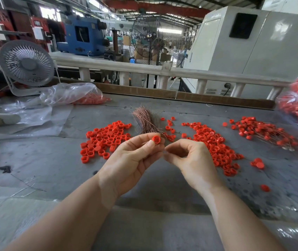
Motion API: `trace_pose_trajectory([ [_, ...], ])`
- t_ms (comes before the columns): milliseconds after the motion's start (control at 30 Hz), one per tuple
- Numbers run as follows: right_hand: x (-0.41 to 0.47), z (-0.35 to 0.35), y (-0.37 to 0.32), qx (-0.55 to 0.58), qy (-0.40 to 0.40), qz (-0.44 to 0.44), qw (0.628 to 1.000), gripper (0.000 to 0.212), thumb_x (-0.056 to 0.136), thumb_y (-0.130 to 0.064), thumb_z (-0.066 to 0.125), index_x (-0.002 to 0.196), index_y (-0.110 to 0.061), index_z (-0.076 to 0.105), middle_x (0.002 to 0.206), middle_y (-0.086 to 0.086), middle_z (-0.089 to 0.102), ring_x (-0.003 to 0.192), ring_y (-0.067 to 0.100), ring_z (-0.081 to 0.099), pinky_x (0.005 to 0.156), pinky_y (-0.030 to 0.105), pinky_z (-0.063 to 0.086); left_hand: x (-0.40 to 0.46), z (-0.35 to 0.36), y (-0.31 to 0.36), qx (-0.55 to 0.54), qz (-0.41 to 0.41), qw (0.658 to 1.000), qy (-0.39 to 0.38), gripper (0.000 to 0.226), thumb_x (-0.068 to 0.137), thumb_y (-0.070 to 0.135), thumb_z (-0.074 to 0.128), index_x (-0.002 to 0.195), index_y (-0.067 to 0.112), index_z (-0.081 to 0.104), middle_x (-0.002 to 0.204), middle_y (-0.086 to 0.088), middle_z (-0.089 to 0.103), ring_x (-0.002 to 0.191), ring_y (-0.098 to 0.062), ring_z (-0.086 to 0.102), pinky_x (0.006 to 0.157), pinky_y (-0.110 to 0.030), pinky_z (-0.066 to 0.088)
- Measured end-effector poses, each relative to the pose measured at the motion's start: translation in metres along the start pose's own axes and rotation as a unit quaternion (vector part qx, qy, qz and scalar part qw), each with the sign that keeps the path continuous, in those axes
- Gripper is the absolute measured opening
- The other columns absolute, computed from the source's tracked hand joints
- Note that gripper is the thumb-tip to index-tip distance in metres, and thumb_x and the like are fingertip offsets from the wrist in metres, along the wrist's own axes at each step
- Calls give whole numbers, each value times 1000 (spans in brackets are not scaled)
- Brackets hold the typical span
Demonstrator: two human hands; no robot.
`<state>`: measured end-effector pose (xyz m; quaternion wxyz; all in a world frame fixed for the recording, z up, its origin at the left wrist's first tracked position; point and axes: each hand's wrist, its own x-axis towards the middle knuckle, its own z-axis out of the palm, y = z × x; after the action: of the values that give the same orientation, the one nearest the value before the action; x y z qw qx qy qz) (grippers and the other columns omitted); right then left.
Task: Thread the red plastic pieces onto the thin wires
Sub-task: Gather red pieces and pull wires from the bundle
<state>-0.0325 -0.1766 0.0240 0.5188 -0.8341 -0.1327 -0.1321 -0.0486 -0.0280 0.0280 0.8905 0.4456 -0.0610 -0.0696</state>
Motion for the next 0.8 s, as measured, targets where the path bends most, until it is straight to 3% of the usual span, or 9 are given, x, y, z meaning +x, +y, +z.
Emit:
trace_pose_trajectory([
  [100,6,-9,8,-34,90,20,995,17,77,-2,71,77,-19,68,71,-6,67,67,10,61,65,13,47,0,-1,-2,36,1,999,15,16,68,12,61,73,17,76,78,-2,72,70,-7,68,66,-22,57],
  [233,12,-20,16,-53,189,54,979,23,83,1,62,77,-20,65,71,-5,64,68,15,61,67,31,53,0,-2,-5,76,-6,997,31,14,67,17,62,72,20,75,79,1,71,70,-7,67,63,-21,56],
  [367,12,-25,19,-116,221,90,964,21,88,-3,57,81,-22,64,80,-1,66,80,23,63,73,43,54,1,-3,-6,89,-9,995,36,14,66,19,63,75,20,73,80,2,71,71,-6,67,62,-20,55],
  [567,8,-21,20,-284,152,114,940,27,87,-5,54,97,-25,69,104,3,66,103,28,56,94,42,40,1,-4,-6,88,-8,996,28,13,69,16,62,77,18,72,79,1,70,70,-7,66,62,-20,55],
  [667,6,-17,21,-365,103,104,920,38,90,-5,50,114,-31,64,120,-3,56,114,23,43,91,35,29,2,-4,-7,90,-8,996,27,13,79,11,59,81,17,70,80,1,70,71,-7,66,62,-20,54],
  [800,5,-16,23,-411,42,116,903,38,95,-16,46,125,-38,55,126,-7,47,119,19,35,92,37,26,1,-3,-6,85,-8,996,18,13,75,14,60,79,18,71,81,0,71,72,-7,67,64,-20,54],
])
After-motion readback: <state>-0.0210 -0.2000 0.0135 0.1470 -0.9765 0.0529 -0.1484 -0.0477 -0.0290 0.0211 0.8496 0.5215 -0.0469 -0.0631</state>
